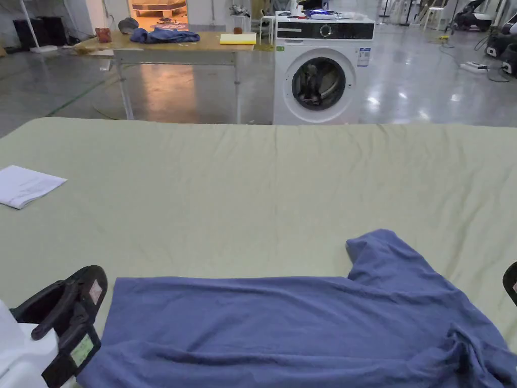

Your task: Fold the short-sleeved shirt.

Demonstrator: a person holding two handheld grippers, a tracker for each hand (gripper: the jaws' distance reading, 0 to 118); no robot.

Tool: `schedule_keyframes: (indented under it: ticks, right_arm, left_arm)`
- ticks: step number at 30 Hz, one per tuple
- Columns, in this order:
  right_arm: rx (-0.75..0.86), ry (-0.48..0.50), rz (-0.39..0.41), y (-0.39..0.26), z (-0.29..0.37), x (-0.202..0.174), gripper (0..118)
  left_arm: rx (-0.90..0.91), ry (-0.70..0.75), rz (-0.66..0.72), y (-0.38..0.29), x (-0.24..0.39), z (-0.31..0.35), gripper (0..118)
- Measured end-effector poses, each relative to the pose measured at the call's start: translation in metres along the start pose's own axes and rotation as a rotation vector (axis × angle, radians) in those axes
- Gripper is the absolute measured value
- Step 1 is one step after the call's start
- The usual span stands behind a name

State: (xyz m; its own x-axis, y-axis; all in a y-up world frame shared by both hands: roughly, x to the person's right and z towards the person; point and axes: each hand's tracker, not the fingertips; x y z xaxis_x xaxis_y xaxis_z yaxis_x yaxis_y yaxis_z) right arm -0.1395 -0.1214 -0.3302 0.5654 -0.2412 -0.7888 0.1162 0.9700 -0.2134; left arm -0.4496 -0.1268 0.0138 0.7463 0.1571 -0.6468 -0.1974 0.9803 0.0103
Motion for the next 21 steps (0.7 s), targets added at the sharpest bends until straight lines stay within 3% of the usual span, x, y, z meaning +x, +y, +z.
schedule_keyframes:
  ticks: [2, 6, 8, 9, 10, 11, 12, 13, 17, 19, 21]
  right_arm:
    - [-0.044, 0.049, -0.031, 0.004, -0.014, -0.005, 0]
    - [-0.080, 0.051, 0.021, 0.008, -0.032, -0.009, 0]
    - [-0.107, 0.068, 0.026, 0.007, -0.041, -0.009, 0]
    - [-0.126, 0.071, 0.029, 0.006, -0.046, -0.009, 0]
    - [-0.141, 0.072, 0.031, 0.003, -0.051, -0.009, 0]
    - [-0.153, 0.072, 0.035, 0.000, -0.052, -0.009, 0]
    - [-0.167, 0.071, 0.041, -0.003, -0.056, -0.008, 0]
    - [-0.177, 0.068, 0.046, -0.006, -0.060, -0.008, 0]
    - [-0.224, 0.062, 0.058, -0.020, -0.070, -0.002, 0]
    - [-0.239, 0.061, 0.062, -0.022, -0.076, 0.000, 0]
    - [-0.248, 0.054, 0.072, -0.024, -0.082, 0.003, 0]
  left_arm:
    - [-0.039, 0.009, -0.016, 0.011, -0.017, -0.030, 0]
    - [-0.527, 0.016, -0.013, 0.029, -0.068, -0.134, 0]
    - [-0.670, 0.002, 0.007, 0.014, -0.099, -0.184, 0]
    - [-0.692, 0.011, 0.015, 0.006, -0.109, -0.203, 6]
    - [-0.714, 0.033, 0.033, -0.004, -0.120, -0.220, 19]
    - [-0.726, 0.059, 0.027, -0.015, -0.128, -0.235, 49]
    - [-0.732, 0.089, 0.024, -0.028, -0.135, -0.250, 86]
    - [-0.765, 0.103, 0.010, -0.042, -0.136, -0.257, 96]
    - [-0.887, 0.064, 0.020, -0.092, -0.139, -0.280, 98]
    - [-0.814, 0.071, -0.150, -0.097, -0.123, -0.275, 97]
    - [-0.826, 0.114, -0.123, -0.097, -0.126, -0.276, 93]
